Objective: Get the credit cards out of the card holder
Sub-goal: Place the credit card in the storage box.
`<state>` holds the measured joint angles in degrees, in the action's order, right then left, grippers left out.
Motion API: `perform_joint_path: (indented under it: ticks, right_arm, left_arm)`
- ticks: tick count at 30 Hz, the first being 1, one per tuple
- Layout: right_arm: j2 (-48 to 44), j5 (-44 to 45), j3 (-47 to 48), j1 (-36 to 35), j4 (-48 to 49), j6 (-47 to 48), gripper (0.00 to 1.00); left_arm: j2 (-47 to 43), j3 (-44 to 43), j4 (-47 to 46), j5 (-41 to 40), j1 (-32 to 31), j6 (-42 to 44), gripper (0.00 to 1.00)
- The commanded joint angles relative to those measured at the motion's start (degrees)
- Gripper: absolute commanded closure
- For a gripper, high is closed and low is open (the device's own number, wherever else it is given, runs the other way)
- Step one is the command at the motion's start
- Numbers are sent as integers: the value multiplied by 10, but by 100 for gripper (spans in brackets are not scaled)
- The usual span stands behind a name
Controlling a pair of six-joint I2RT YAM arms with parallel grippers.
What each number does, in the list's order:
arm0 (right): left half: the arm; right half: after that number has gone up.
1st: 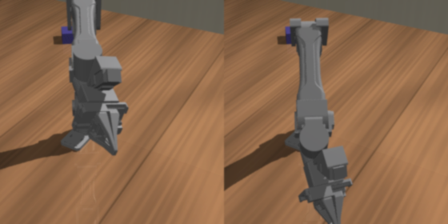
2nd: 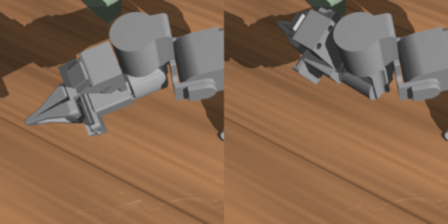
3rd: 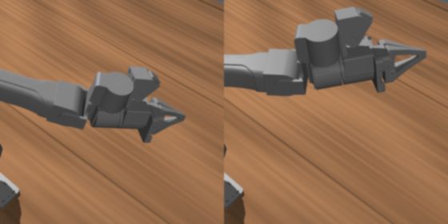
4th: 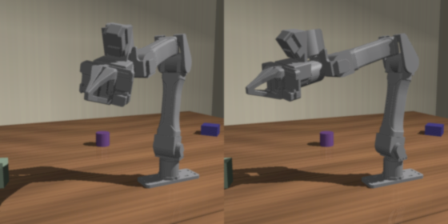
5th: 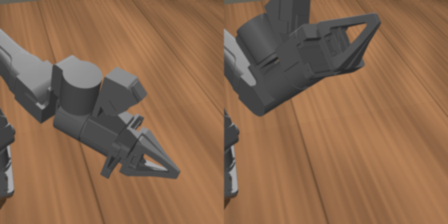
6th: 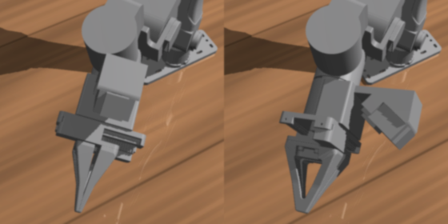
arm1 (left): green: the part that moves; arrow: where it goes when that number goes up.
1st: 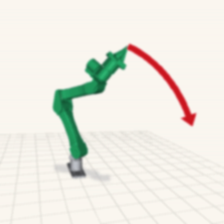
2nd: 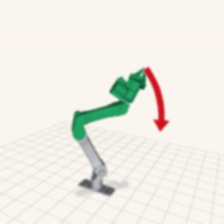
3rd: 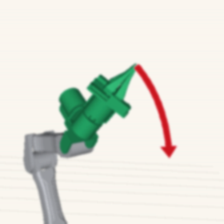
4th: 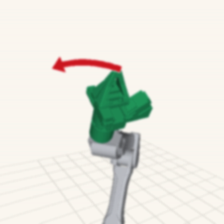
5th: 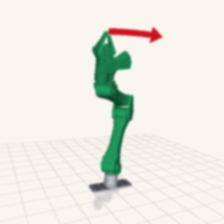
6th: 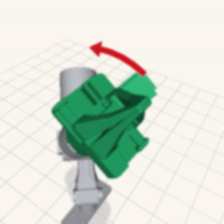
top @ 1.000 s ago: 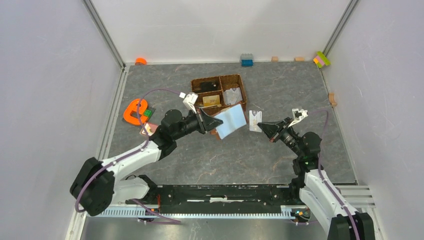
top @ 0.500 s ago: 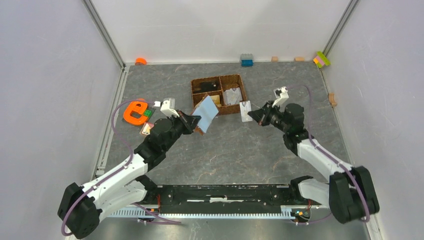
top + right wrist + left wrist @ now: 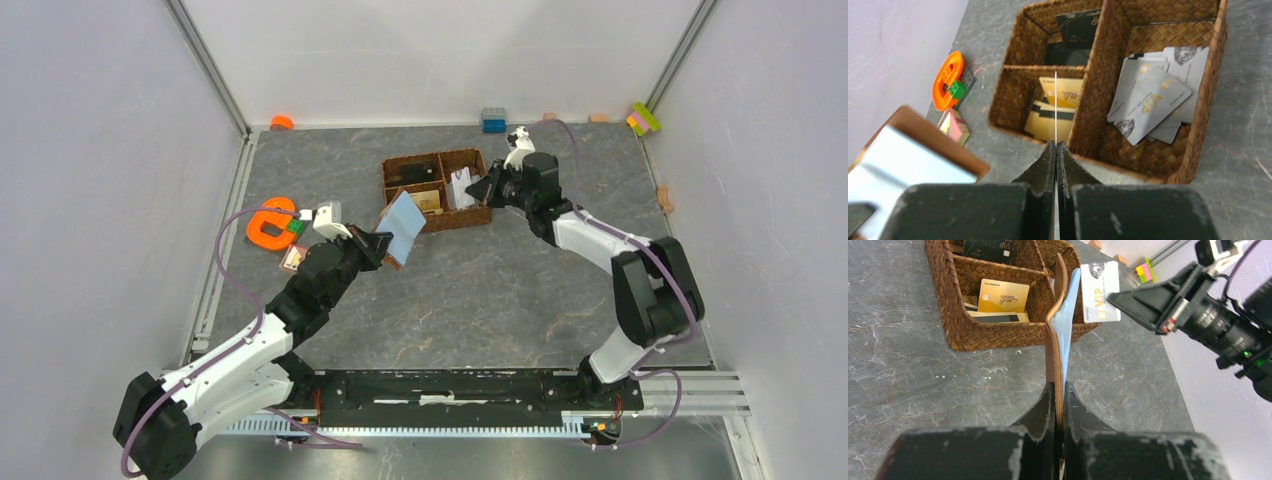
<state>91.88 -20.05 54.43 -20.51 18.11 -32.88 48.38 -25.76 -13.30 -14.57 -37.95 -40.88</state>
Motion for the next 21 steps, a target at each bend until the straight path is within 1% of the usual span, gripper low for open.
perform_joint_path:
  ticks: [1, 6, 8, 11, 15, 17, 18, 19, 20, 21]
  right_arm:
    - [66, 23, 88, -3, -23, 11, 100]
    - [151, 30, 168, -9, -54, 11, 100]
    - [174, 46, 193, -12, -73, 17, 100]
    - [197, 66, 215, -15, -84, 24, 100]
    - [220, 53, 240, -16, -98, 28, 94]
    - [220, 64, 250, -16, -112, 36, 95]
    - [218, 69, 253, -16, -122, 41, 90]
    - [215, 73, 256, -16, -132, 45, 83]
    - [209, 75, 259, -16, -142, 52, 74]
    - [201, 75, 259, -17, -151, 60, 68]
  left_arm:
    - [0, -4, -24, -8, 2, -10, 98]
    - [3, -4, -25, -6, 2, -10, 98]
    - [4, -4, -25, -6, 2, -10, 98]
    - [5, -5, -25, -3, 2, -10, 98]
    - [9, -6, -26, 0, 2, -10, 98]
    - [9, -6, -26, 1, 2, -10, 98]
    - [9, -6, -26, 0, 2, -10, 98]
    - [9, -6, -26, 0, 2, -10, 98]
    - [9, -6, -26, 1, 2, -10, 98]
    - [9, -7, -26, 3, 2, -10, 98]
